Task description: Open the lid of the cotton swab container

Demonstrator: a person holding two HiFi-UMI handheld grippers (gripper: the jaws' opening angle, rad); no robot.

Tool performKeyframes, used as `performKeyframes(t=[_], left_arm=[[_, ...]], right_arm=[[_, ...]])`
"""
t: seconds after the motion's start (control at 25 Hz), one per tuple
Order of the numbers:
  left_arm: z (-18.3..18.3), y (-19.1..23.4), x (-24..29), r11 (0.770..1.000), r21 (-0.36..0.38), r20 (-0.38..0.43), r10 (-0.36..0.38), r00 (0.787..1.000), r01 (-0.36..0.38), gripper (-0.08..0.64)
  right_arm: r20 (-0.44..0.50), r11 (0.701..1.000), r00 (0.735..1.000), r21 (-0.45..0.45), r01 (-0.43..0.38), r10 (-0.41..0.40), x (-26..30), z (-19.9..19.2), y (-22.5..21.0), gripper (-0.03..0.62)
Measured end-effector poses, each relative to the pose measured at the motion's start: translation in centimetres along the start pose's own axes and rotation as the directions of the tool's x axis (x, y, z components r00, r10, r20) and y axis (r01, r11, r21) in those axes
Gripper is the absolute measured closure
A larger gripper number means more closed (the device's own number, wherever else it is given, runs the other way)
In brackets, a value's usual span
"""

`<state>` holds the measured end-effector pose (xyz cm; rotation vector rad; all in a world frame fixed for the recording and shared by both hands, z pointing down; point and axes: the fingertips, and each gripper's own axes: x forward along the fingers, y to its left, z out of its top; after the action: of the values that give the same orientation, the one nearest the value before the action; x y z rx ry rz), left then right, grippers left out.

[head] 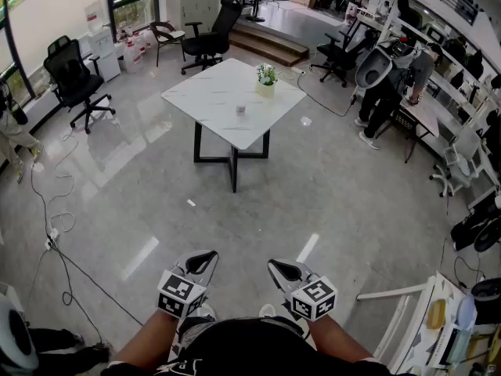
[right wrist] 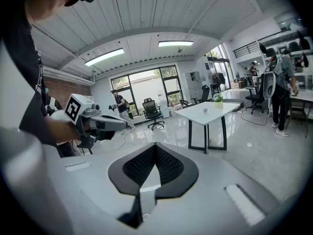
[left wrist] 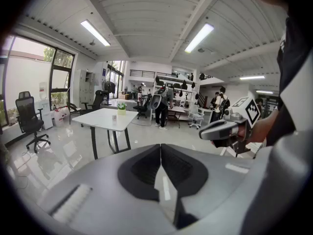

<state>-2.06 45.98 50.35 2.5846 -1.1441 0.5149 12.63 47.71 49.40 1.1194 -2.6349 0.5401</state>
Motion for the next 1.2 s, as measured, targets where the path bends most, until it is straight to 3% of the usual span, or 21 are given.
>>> performKeyframes(t=[0.12, 0.52, 0.8, 1.2], left_arm=[[1.8, 0.2, -0.2, 1.000, 0.002, 0.011, 0.006, 1.000, -0.006, 0.500], [2.2, 0.3, -0.6, 1.000, 0.003, 0.022, 0.015, 1.000, -0.015, 0.500], [0.5, 1.5, -0.6, 0.997, -0.074, 0.004, 0.005, 1.000, -0.004, 0.500], [0.6, 3.7, -2.3, 1.000, -0.024, 0.028, 0.009, 1.000, -0.009, 0.500]], right_arm=[[-0.002, 1.000, 1.000, -0.003, -0.005, 0.005, 0.1, 0.0, 0.2, 0.592], [0.009, 1.000, 1.000, 0.020, -0.020, 0.020, 0.3, 0.1, 1.0, 0.592], [-0.001, 1.000, 1.000, 0.002, -0.030, 0.030, 1.4, 0.1, 2.1, 0.592], [0.008, 0.999, 0.999, 0.001, -0.032, 0.032, 3.8, 0.5, 3.7, 0.592]])
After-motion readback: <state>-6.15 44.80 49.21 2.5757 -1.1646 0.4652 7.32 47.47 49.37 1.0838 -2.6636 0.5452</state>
